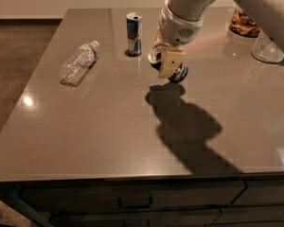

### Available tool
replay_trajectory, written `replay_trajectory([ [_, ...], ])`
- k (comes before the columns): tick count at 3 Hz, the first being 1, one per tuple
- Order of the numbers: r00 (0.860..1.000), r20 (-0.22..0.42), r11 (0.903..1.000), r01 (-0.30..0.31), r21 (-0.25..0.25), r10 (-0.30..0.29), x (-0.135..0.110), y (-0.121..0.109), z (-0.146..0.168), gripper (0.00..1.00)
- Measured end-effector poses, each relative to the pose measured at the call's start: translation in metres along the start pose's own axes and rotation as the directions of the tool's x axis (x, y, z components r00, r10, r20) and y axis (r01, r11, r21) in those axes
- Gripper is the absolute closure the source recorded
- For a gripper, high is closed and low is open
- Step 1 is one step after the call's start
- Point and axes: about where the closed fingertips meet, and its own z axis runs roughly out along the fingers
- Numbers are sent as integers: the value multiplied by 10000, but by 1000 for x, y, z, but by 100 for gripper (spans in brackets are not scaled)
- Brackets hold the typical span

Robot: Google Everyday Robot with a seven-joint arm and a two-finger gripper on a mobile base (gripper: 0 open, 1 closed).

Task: Knock pepsi can over

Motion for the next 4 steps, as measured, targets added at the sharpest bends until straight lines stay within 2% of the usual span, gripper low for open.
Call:
replay_trajectory([
  [1,9961,-414,9965,763,-333,-777,6,10,11,61],
  [2,9842,-721,9848,1559,-770,-1614,7,24,28,29],
  [3,9766,-819,9763,1902,-1035,-1990,6,32,38,5],
  [4,9745,-487,9662,2097,-1498,-2190,0,45,53,0],
])
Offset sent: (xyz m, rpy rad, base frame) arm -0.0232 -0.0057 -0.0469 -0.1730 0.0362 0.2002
